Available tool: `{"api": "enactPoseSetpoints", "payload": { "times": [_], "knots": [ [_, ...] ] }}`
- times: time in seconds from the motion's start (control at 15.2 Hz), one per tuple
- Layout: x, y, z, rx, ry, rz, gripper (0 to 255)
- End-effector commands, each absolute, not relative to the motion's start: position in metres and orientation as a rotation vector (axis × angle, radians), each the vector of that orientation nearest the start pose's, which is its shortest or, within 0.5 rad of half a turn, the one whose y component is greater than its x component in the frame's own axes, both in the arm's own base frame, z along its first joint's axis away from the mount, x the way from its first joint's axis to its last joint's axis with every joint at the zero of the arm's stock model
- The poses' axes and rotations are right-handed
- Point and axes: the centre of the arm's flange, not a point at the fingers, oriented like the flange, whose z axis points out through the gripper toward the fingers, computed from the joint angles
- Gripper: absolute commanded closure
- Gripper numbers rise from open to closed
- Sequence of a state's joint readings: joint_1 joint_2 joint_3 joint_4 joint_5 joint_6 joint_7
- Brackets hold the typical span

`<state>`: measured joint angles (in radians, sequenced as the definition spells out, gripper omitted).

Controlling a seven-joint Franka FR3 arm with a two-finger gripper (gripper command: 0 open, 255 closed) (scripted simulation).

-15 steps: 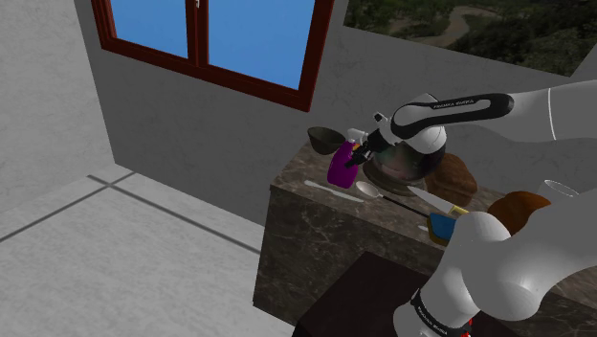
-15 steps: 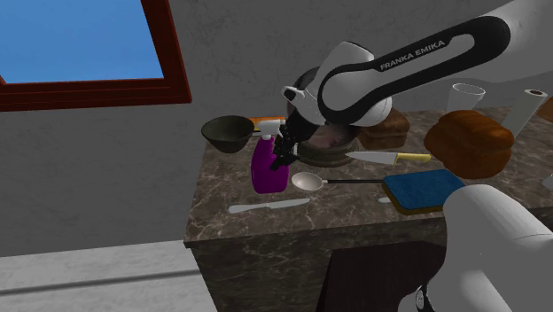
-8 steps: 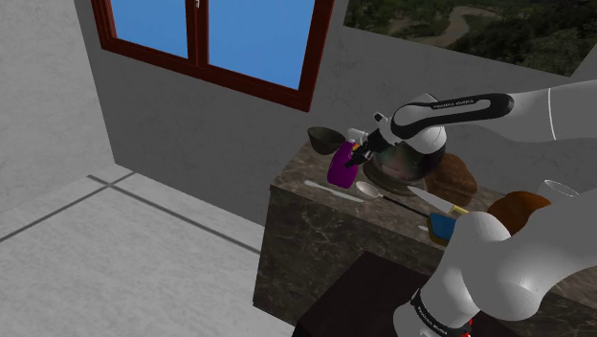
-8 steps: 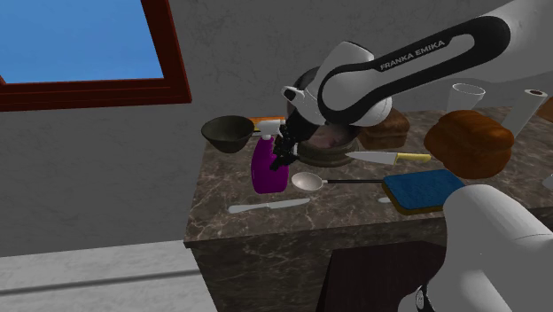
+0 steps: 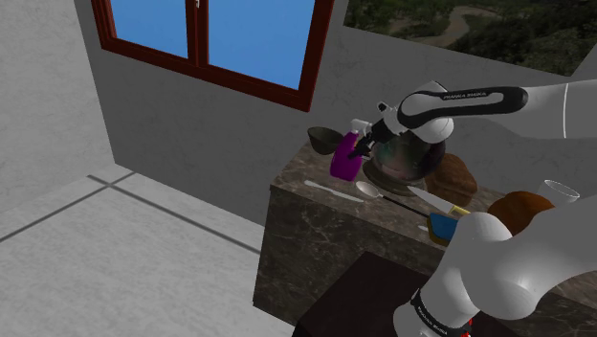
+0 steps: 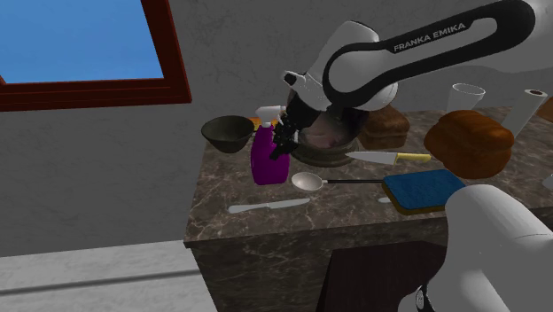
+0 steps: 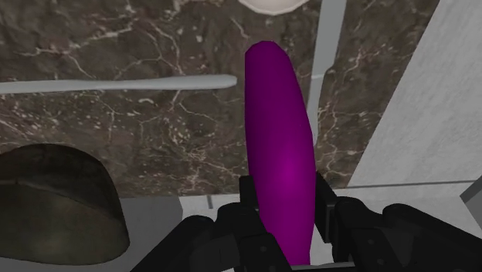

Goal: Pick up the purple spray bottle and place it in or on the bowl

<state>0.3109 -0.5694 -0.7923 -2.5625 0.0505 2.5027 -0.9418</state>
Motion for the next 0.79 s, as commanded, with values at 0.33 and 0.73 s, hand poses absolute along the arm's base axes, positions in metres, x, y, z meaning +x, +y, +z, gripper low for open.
{"api": "enactPoseSetpoints", "payload": {
  "times": [0.33,0.73],
  "knots": [
    [0.383,-0.208,0.477,-2.847,-0.633,-0.808,255],
    [0.383,-0.208,0.508,-2.847,-0.633,-0.808,255]
  ]
}}
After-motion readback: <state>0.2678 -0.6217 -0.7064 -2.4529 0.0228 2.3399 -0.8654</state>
